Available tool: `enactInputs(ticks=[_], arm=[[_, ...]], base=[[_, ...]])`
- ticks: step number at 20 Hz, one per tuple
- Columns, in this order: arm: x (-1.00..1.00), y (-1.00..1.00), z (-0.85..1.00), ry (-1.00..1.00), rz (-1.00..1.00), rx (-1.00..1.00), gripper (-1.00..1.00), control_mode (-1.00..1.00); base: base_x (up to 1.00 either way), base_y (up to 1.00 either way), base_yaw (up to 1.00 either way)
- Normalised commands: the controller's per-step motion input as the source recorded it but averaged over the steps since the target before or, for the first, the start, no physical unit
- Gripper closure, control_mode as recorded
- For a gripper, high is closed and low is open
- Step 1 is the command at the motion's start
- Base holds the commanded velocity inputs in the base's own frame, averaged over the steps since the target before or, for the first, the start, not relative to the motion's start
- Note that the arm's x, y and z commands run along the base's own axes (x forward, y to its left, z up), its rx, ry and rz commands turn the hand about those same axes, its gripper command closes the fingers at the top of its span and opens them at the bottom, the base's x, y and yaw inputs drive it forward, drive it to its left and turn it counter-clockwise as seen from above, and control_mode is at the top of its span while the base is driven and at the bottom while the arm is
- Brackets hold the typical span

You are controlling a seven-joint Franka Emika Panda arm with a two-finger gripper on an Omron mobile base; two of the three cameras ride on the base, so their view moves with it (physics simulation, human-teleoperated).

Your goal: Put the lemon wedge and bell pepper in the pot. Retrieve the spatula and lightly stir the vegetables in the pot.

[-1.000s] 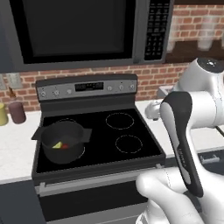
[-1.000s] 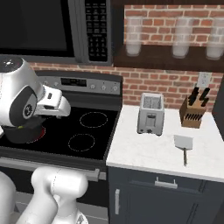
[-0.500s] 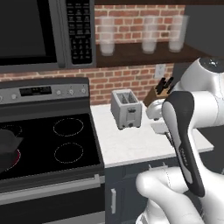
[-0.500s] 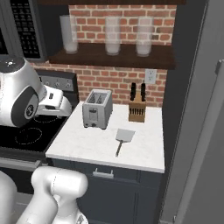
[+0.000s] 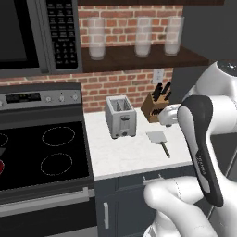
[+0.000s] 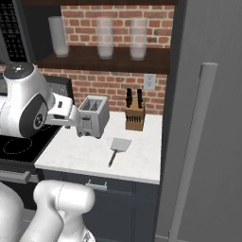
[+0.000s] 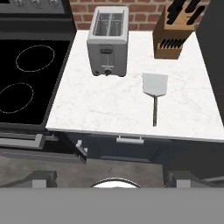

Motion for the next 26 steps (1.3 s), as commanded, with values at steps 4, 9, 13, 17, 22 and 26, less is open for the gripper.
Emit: enactInputs(ticks=[4, 9, 13, 17, 22, 26], arm=[[0.00, -0.03, -0.24, 0.05, 0.00, 0.00, -1.00, -1.00], [0.00, -0.38, -0.31, 0.12, -0.02, 0.01, -1.00, -1.00], [0.01, -0.48, -0.36, 0.12, -0.04, 0.03, -1.00, -1.00], [0.09, -0.37, -0.35, 0.10, -0.04, 0.01, -1.00, -1.00], [0.40, -0.44, -0.40, 0.02, -0.08, 0.00, -1.00, -1.00], [0.53, -0.37, -0.51, 0.00, -0.08, -0.01, -1.00, -1.00]], base=[[0.00, 0.00, 0.00], [0.00, 0.00, 0.00], [0.00, 0.00, 0.00], [0.00, 0.00, 0.00], [0.00, 0.00, 0.00], [0.00, 0.00, 0.00]])
